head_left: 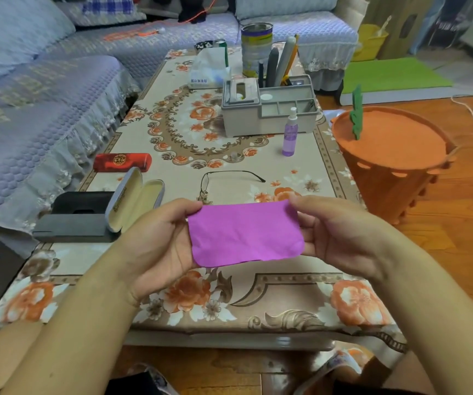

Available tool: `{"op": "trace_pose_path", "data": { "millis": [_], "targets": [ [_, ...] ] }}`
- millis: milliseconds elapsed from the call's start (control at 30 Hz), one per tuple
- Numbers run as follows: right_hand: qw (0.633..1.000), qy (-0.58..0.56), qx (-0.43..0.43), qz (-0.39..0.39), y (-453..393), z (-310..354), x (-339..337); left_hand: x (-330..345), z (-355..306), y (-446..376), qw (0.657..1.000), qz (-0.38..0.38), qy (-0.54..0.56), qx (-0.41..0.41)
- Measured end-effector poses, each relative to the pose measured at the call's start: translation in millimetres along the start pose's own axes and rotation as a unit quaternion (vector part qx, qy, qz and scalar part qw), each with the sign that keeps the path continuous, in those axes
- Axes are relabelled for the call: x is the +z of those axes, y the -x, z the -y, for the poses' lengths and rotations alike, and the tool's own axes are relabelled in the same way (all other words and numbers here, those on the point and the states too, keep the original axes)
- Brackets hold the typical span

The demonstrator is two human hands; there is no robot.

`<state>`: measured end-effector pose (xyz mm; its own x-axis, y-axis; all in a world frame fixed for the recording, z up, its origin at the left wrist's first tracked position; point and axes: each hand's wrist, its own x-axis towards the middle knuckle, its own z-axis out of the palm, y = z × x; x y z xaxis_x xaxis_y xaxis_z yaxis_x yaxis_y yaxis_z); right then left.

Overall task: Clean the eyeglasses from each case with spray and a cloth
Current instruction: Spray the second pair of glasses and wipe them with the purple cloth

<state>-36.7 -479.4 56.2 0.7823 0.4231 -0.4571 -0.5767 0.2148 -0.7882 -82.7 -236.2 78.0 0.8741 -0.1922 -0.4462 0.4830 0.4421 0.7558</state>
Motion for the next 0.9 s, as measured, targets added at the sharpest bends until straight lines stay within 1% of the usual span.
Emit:
{"op": "trace_pose_path", "data": {
  "millis": [100, 267, 333, 367, 400, 433, 500, 533, 600, 667, 700, 800, 900],
  "targets": [
    [1.000, 0.023, -0.014, -0.004, -1, -2, -1, 1, 1, 1, 0.999, -0.031, -0.002, -0.013],
    [0.999, 0.026, -0.037, -0.027, 4, -1, 4, -8, 4, -2, 0.997, -0.055, -0.047, 0.036],
    [0.996, 0.036, -0.074, -0.022, 6, 0, 4, -7, 3, 0, 0.993, -0.050, -0.082, 0.075],
    [0.992, 0.057, -0.113, -0.024, 7, 0, 5, -5, 3, 3, 0.986, -0.054, -0.114, 0.112],
    [0.982, 0.089, -0.166, -0.031, 9, 1, 5, -4, 3, 5, 0.971, -0.065, -0.158, 0.164],
    [0.964, 0.128, -0.228, -0.045, 12, 2, 7, -3, 3, 7, 0.946, -0.082, -0.212, 0.230],
    [0.919, 0.190, -0.335, -0.078, 17, 4, 9, -2, 7, 12, 0.884, -0.097, -0.302, 0.344],
    [0.905, 0.199, -0.366, -0.084, 20, 4, 11, -3, 9, 14, 0.863, -0.085, -0.328, 0.374],
    [0.886, 0.216, -0.401, -0.084, 21, 2, 14, -7, 12, 16, 0.846, -0.058, -0.360, 0.389],
    [0.877, 0.249, -0.400, -0.091, 20, -1, 13, -13, 11, 15, 0.849, -0.061, -0.365, 0.377],
    [0.886, 0.248, -0.382, -0.085, 18, -2, 11, -14, 10, 15, 0.858, -0.062, -0.357, 0.364],
    [0.934, 0.196, -0.298, -0.035, 13, -1, 6, -18, 9, 15, 0.896, -0.046, -0.310, 0.315],
    [0.949, 0.188, -0.253, 0.000, 8, -2, 7, -25, 9, 19, 0.906, -0.029, -0.311, 0.286]
  ]
}}
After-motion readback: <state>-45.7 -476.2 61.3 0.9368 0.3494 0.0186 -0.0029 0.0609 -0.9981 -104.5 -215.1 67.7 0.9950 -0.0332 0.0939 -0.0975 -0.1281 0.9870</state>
